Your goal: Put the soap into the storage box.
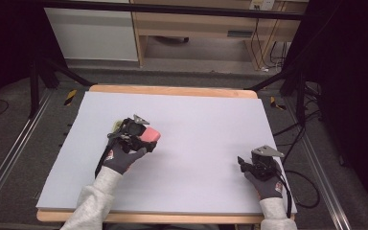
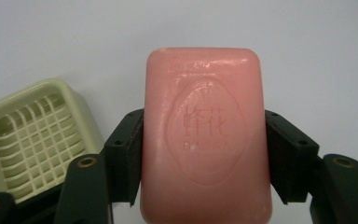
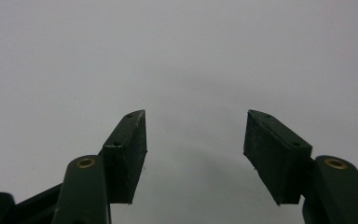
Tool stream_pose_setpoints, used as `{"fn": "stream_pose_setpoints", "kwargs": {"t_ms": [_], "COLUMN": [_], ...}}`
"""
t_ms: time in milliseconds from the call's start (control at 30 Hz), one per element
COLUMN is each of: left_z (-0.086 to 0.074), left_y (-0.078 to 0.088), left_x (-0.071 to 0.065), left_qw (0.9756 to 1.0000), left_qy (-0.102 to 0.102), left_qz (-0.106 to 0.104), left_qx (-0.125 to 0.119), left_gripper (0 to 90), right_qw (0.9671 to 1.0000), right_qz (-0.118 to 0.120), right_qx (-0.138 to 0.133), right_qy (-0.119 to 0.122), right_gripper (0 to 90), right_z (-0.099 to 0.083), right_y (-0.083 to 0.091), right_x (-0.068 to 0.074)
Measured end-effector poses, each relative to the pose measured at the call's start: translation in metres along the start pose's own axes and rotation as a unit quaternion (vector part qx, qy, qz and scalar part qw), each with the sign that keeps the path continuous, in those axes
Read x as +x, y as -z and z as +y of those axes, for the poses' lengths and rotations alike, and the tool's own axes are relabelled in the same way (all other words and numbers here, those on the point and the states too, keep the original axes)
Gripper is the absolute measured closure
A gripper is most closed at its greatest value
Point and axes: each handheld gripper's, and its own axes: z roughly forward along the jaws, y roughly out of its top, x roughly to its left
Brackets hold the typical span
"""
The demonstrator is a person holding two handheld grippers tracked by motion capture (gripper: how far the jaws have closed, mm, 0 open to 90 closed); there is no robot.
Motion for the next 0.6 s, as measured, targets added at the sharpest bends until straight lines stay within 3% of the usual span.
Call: {"fn": "stream_pose_setpoints", "kwargs": {"t_ms": [333,600], "left_z": [-0.001,-0.001], "left_y": [-0.002,-0.002], "left_x": [0.022,0.032], "left_qw": [0.9995,0.999], "left_qy": [0.021,0.034], "left_qz": [0.025,0.029], "left_qx": [0.002,-0.001], "left_gripper": [37.0,37.1], "right_qw": [1.0,1.0], "right_qz": [0.001,0.001], "right_qx": [-0.004,-0.004], "right_qy": [0.001,0.002], "right_gripper": [39.4,39.4], "right_z": [0.0,0.0], "right_y": [0.0,0.0], "right_x": [0.0,0.001]}}
